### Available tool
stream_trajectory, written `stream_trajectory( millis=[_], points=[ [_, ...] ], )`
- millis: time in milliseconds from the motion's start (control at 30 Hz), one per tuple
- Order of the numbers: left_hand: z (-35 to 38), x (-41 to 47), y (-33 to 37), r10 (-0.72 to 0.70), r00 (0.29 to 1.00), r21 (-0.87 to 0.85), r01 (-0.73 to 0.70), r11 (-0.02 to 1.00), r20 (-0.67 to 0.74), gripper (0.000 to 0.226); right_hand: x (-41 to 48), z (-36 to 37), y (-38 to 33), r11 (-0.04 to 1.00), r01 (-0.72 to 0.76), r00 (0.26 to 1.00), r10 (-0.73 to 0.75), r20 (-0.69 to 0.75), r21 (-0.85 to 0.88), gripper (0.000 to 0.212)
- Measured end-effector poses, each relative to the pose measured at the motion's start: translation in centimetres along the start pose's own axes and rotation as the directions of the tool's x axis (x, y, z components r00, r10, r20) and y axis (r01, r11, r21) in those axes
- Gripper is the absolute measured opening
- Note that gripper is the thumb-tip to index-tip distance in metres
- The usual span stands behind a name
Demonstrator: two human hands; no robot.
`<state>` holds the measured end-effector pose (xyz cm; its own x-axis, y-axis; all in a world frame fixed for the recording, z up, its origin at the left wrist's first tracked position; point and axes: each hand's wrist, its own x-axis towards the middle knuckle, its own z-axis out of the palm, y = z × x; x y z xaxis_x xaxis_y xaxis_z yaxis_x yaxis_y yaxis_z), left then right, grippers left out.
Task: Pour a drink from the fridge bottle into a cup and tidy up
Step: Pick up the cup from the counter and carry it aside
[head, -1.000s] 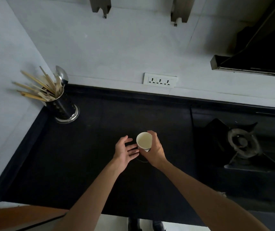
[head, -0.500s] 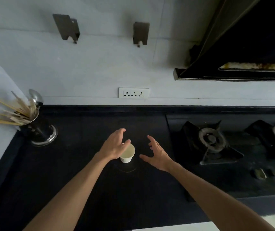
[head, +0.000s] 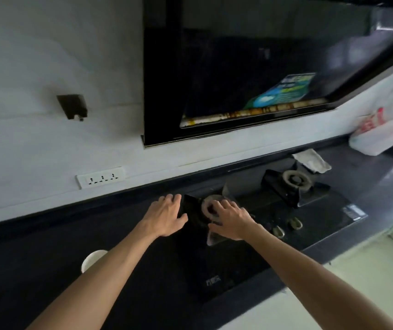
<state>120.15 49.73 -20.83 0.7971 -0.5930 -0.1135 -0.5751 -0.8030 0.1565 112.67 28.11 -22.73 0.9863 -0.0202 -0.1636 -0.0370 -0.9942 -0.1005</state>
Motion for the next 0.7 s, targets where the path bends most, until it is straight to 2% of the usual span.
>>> stream_trajectory(
  millis=[367, 700],
  points=[
    [0.3, 3.5, 20.7, 0.198, 0.98, 0.114, -0.201, 0.973, 0.032, 0.06, -13.5, -1.7, 17.1, 0.954, -0.277, 0.953, 0.288, -0.092, 0.117, 0.08],
    [2.8, 4.4, 37.9, 0.334, 0.938, 0.126, -0.344, 0.93, 0.091, 0.06, -27.4, -1.2, 29.3, 0.848, -0.489, 0.854, 0.514, -0.088, 0.205, 0.079]
  ],
)
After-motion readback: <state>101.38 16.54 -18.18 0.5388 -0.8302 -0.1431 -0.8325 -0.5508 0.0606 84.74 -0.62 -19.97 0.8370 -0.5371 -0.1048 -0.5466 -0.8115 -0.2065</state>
